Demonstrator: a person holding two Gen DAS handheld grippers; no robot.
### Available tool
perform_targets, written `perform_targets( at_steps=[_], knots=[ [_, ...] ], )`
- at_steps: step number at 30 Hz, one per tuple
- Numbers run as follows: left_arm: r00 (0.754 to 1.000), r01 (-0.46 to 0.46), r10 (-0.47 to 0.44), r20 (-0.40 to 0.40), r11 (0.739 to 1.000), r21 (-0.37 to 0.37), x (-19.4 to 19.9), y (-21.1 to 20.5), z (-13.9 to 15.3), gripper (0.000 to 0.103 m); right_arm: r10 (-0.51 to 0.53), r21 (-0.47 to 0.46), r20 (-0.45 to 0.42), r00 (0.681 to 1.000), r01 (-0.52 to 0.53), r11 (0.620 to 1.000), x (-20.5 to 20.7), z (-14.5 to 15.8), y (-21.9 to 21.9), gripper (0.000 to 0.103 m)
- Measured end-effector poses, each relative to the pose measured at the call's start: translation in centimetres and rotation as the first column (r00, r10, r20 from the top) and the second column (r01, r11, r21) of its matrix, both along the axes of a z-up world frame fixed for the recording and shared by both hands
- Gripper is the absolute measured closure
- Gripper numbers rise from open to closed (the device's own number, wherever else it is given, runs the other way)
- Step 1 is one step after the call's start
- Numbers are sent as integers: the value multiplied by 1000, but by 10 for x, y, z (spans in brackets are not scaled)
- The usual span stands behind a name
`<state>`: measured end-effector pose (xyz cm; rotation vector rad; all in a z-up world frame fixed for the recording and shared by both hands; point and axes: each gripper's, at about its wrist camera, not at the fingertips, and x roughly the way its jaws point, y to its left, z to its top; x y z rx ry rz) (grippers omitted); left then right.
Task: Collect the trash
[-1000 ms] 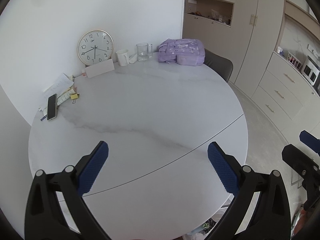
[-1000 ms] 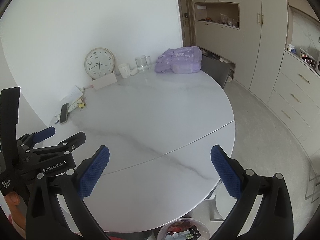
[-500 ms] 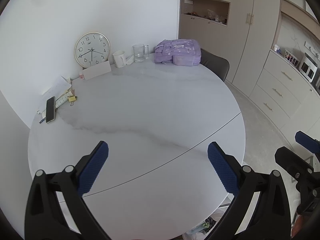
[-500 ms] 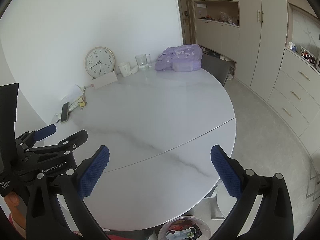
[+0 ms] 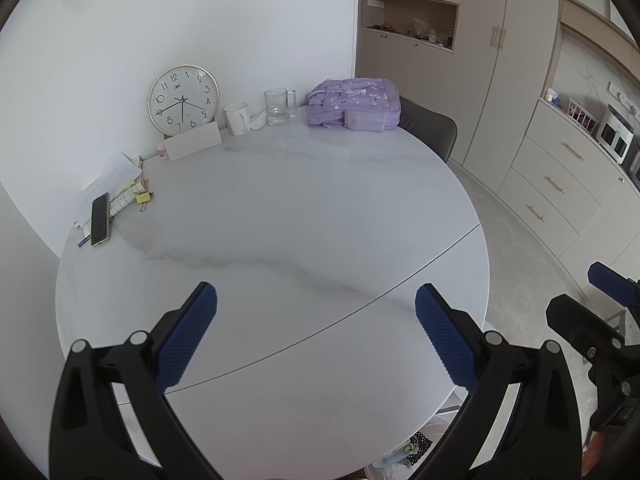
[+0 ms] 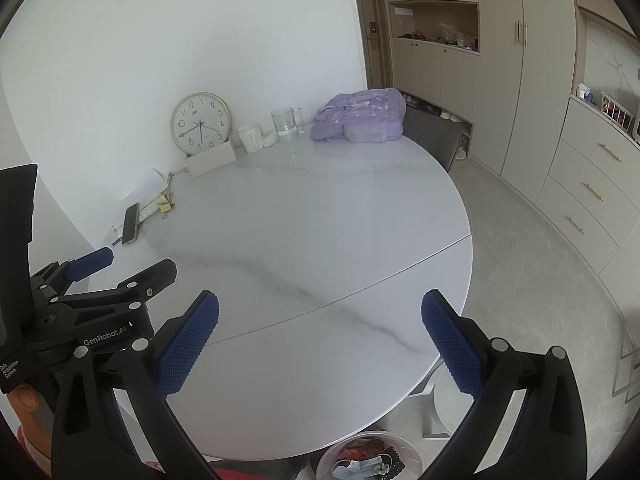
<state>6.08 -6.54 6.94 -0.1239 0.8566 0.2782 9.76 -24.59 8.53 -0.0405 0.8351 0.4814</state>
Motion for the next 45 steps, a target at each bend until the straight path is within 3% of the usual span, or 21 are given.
perform_targets(
  at_steps=[45],
  knots=[
    [1000,-7,7,-12,1000,11,4,1,-3,8,-4,-8,-10,1000,4,1000,3,-5,2,2]
  ],
)
